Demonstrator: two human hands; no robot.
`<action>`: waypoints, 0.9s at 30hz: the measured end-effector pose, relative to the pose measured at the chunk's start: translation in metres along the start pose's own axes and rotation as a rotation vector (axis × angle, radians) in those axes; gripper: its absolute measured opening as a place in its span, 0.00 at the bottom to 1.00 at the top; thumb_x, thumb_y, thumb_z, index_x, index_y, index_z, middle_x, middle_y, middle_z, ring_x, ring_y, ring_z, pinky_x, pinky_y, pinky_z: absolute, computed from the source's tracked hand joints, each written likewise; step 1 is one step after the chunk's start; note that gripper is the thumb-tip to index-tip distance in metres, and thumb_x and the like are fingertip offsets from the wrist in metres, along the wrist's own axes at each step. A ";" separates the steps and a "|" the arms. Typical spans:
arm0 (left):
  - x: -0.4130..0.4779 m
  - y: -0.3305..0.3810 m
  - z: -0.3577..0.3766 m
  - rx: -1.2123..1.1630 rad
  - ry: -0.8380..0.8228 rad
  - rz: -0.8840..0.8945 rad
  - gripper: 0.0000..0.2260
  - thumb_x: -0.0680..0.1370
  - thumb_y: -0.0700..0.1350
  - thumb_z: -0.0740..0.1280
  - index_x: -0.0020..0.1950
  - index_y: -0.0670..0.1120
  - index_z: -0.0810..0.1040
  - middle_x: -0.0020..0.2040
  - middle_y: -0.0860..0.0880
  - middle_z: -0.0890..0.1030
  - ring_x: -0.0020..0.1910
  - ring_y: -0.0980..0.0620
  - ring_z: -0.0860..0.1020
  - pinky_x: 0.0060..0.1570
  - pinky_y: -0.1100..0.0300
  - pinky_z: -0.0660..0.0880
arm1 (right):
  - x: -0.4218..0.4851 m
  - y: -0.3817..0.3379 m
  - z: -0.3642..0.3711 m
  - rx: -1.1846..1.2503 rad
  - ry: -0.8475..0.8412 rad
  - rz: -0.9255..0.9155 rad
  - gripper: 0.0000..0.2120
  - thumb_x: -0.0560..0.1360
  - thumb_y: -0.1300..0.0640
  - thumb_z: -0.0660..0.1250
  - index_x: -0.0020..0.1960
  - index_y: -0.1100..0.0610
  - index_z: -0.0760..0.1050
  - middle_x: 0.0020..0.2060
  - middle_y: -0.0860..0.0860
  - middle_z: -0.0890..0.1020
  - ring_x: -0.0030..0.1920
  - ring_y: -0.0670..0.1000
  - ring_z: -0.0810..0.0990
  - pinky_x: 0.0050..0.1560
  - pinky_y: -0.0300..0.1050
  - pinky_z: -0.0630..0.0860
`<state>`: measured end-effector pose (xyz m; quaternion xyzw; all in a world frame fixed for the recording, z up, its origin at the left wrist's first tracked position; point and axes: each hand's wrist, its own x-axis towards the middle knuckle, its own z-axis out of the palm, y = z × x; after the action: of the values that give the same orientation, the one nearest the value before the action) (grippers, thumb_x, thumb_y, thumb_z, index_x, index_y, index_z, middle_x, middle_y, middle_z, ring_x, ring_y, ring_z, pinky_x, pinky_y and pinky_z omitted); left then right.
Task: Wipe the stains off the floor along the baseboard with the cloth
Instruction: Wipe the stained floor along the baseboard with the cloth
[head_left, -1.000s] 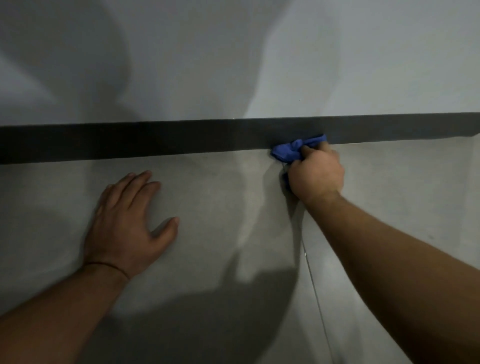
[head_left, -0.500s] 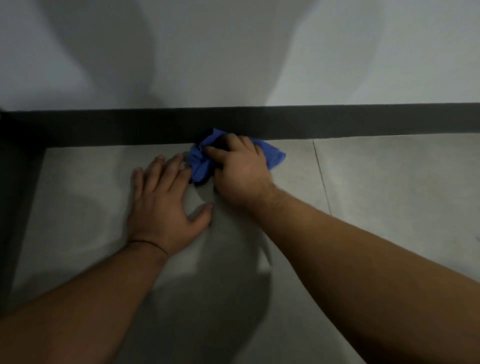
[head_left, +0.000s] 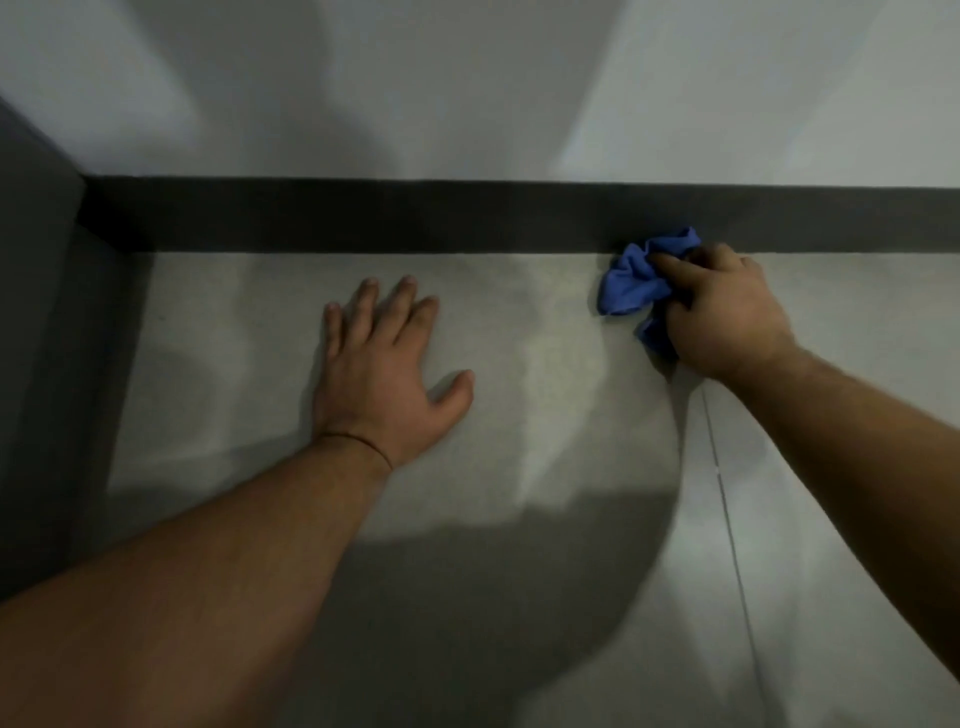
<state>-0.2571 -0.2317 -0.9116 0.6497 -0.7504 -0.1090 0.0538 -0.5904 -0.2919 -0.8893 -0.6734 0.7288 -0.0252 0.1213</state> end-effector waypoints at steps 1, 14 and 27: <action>0.000 0.000 0.001 0.004 0.004 0.002 0.40 0.74 0.69 0.57 0.81 0.50 0.66 0.84 0.48 0.62 0.83 0.40 0.56 0.80 0.35 0.52 | -0.001 0.002 -0.003 0.032 -0.041 0.031 0.25 0.79 0.55 0.63 0.75 0.45 0.69 0.69 0.55 0.70 0.69 0.62 0.67 0.69 0.58 0.68; -0.003 0.005 0.002 0.001 0.032 -0.001 0.39 0.73 0.67 0.59 0.80 0.48 0.68 0.83 0.47 0.64 0.82 0.39 0.58 0.80 0.35 0.54 | -0.088 0.020 0.012 0.138 0.072 0.118 0.23 0.78 0.55 0.63 0.73 0.49 0.72 0.59 0.52 0.76 0.56 0.56 0.76 0.52 0.45 0.72; 0.001 0.005 0.004 0.045 0.051 0.003 0.39 0.72 0.67 0.60 0.78 0.48 0.70 0.82 0.47 0.66 0.81 0.39 0.61 0.79 0.36 0.56 | 0.006 -0.095 0.006 0.180 -0.105 0.170 0.37 0.61 0.46 0.63 0.69 0.57 0.72 0.64 0.62 0.73 0.61 0.63 0.76 0.59 0.54 0.77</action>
<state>-0.2627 -0.2314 -0.9148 0.6521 -0.7521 -0.0753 0.0586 -0.4968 -0.3061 -0.8769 -0.5959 0.7707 -0.0449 0.2212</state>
